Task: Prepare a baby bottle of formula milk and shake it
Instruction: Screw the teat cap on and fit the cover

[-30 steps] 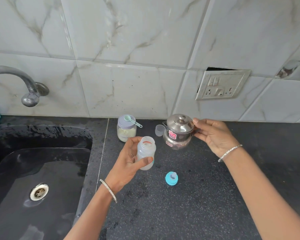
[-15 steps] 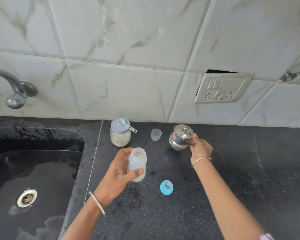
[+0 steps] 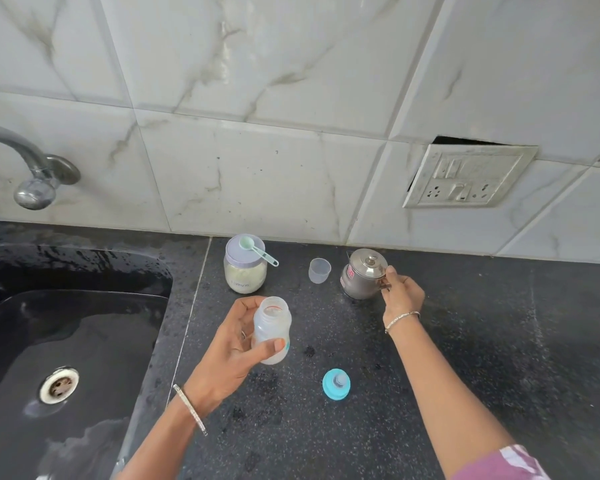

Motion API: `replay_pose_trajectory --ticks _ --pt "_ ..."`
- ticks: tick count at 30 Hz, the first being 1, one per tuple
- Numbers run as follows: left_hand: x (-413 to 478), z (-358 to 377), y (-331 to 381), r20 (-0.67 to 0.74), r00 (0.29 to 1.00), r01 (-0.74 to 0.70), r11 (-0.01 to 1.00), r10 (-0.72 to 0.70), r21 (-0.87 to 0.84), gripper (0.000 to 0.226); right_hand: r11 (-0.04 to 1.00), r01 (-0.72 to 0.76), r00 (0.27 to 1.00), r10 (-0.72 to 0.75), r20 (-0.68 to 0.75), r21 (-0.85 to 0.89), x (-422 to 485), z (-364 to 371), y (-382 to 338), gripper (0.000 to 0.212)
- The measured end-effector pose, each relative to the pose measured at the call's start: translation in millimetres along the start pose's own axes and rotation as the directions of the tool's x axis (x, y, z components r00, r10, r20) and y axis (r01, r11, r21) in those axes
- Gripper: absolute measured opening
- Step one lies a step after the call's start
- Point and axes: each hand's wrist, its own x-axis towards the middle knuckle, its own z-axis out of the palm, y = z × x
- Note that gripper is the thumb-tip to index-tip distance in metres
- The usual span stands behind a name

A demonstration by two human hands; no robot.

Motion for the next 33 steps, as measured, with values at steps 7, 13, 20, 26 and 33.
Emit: replay_pose_trajectory --ticks 7,13,20,26,33 --pt "-4.3 3.5 -1.4 0.008 1.0 -0.001 1.0 0.001 0.0 0.067 0.98 0.065 0.998 -0.06 0.032 -0.186 -23.9 -16.0 -5.8 0.051" --pt "-6.2 0.4 2.2 -0.015 1.0 -0.021 1.0 0.021 0.011 0.066 0.667 0.346 0.917 -0.093 0.388 -0.66 -115.9 -67.6 12.3 0.021" --pt "-14.7 0.0 3.1 -0.014 0.999 -0.031 0.999 0.031 0.007 0.066 0.323 0.579 0.783 0.032 0.621 -0.748 -180.5 -98.2 56.0 0.09" --pt "-25.8 2.2 0.2 0.0 0.999 -0.036 0.999 0.036 0.022 0.06 0.179 0.61 0.792 -0.113 0.6 -0.772 -184.6 -92.0 56.4 0.072" --pt "-33.0 2.9 6.0 0.023 0.996 -0.087 0.996 0.086 0.028 0.064 0.714 0.504 0.823 -0.225 0.522 -0.486 -210.2 -79.3 6.0 0.05"
